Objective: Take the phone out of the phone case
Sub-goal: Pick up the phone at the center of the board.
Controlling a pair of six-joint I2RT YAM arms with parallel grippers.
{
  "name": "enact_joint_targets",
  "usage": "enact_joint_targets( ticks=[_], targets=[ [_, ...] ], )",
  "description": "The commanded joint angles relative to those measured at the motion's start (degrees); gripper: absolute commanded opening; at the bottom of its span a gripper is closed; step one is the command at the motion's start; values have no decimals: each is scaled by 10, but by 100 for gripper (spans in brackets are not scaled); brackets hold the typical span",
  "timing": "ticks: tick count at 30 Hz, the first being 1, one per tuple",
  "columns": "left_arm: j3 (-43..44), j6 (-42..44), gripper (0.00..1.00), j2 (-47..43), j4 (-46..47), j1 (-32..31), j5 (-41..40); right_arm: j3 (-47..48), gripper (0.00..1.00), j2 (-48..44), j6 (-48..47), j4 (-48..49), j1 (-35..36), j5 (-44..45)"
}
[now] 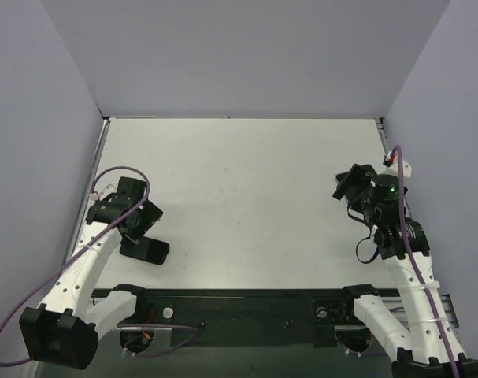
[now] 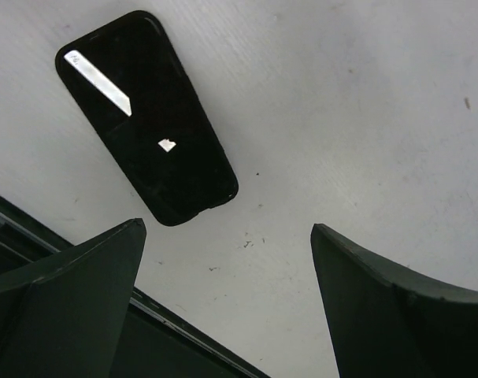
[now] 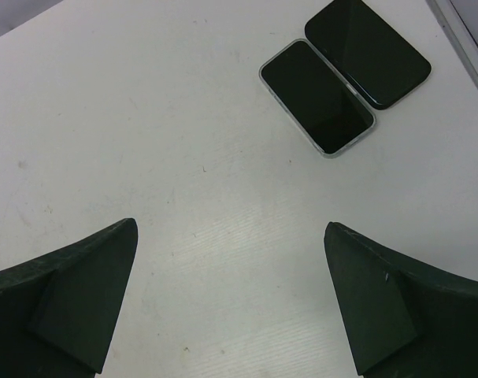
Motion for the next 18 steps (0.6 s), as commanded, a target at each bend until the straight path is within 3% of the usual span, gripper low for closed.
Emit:
enact_joint_targets(
  ticks=[1,9,18],
  targets=[
    [8,-127,97,44,-80,37,3,-1,100,-5,-8,27,1,12],
    [-82,-130,97,90,27,227,87,-2,100,-14,-6,29,1,11],
    [-100,-109,97,156,123,273,130,-5,100,-11,-4,33,0,12]
  ],
)
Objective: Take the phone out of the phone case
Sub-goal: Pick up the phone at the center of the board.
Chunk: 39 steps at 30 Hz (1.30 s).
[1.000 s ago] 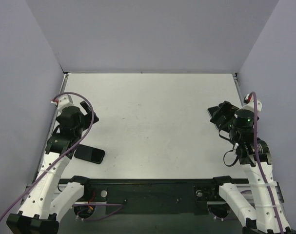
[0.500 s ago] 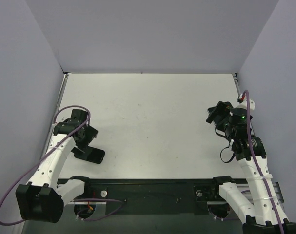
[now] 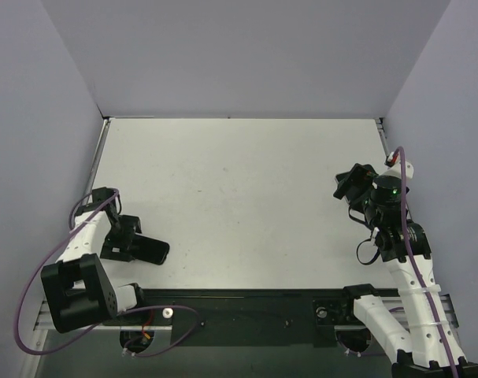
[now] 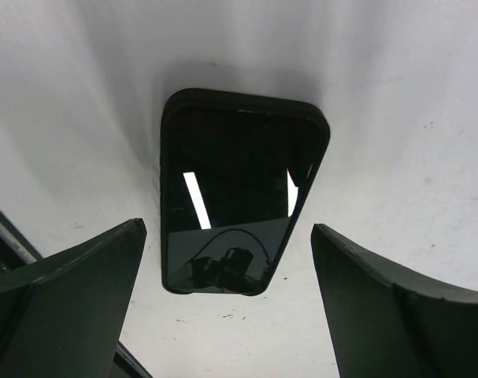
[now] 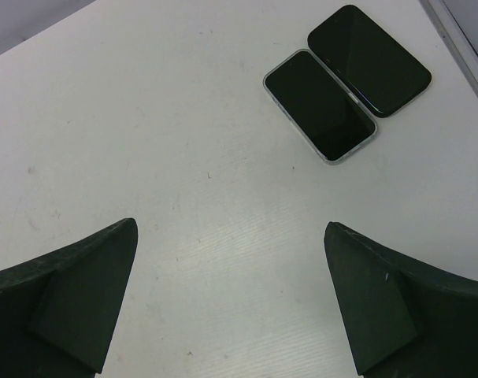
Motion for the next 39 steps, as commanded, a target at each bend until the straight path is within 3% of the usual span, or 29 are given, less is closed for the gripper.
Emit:
enact_joint_targets(
  ticks=[1,17,27,39],
  targets=[
    [-14,1,97,7,83,19,44,-3,100,2,-3,21,0,10],
    [-34,-14,97,36,76,23,57,-4,100,5,-3,22,0,9],
    [-36,-3,97,-28,55,22,70,-6,100,12,1,24,0,1],
    [-61,-11,97,-37,47,22,70,-8,100,9,2,24,1,1]
  ],
)
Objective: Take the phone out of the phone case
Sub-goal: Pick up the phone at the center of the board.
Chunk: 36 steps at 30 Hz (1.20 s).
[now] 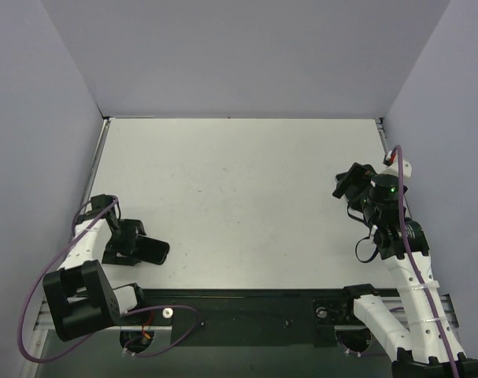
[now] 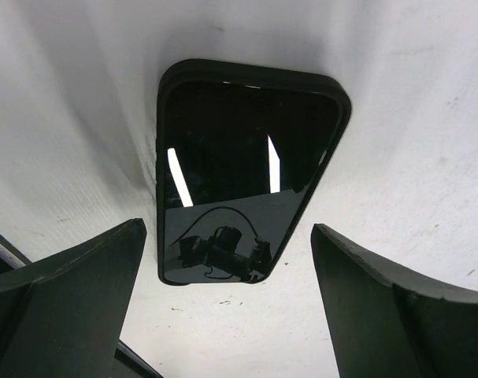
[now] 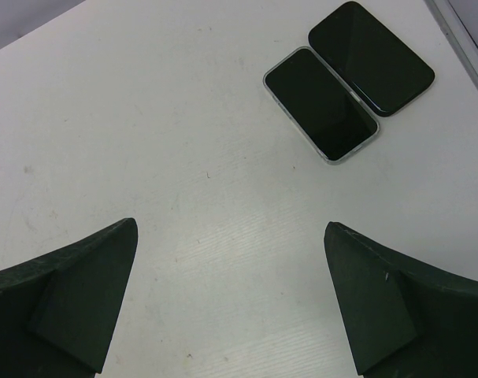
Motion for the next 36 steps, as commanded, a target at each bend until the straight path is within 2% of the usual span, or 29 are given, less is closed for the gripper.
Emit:
enact_joint_targets(
  ticks=[1,9,15,20,26,36],
  targets=[
    [-19,-8,97,-9,13,0,5,-4,100,-3,1,16,0,2],
    [-63,-13,97,7,113,0,32,-8,100,-15,1,19,0,7],
    [-59,-5,97,-5,126,0,10,-11,100,-13,2,21,0,6],
    [-64,-4,97,-16,153,-1,29,-12,100,-2,4,24,0,0],
    [-52,-14,97,-2,144,-1,24,-9,100,1,2,24,-1,-1],
    [13,-16,97,93,100,-1,-23,-15,100,-3,2,34,0,-3]
  ],
)
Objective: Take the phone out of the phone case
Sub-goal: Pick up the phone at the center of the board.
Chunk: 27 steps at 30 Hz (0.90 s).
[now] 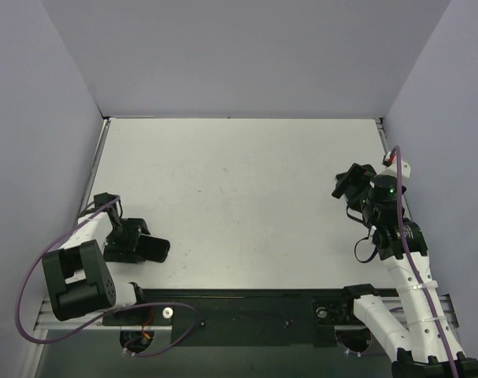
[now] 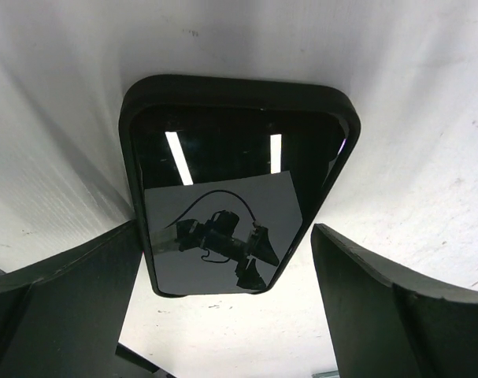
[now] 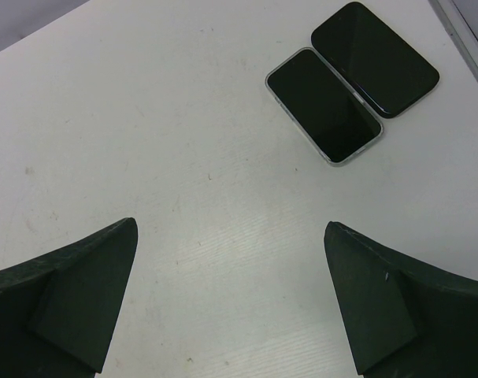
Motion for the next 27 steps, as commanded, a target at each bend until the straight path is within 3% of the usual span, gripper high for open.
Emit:
enact_joint_targets(
  ticks=[1,7,14,18,24,27],
  targets=[
    [24,-11,97,30,52,-1,-58,-1,100,0,2,20,0,0],
    [51,-10,97,95,13,-1,-69,-2,100,8,2,21,0,-2],
    [43,-10,84,119,5,-16,-99,-2,100,11,1,20,0,-1],
    [41,13,62,108,25,-21,-107,-2,100,14,-1,19,0,-1],
    [24,79,0,29,87,-23,-75,3,100,21,4,7,1,-6],
    [33,153,0,0,129,-40,-29,1,100,31,20,9,2,-4]
  ],
)
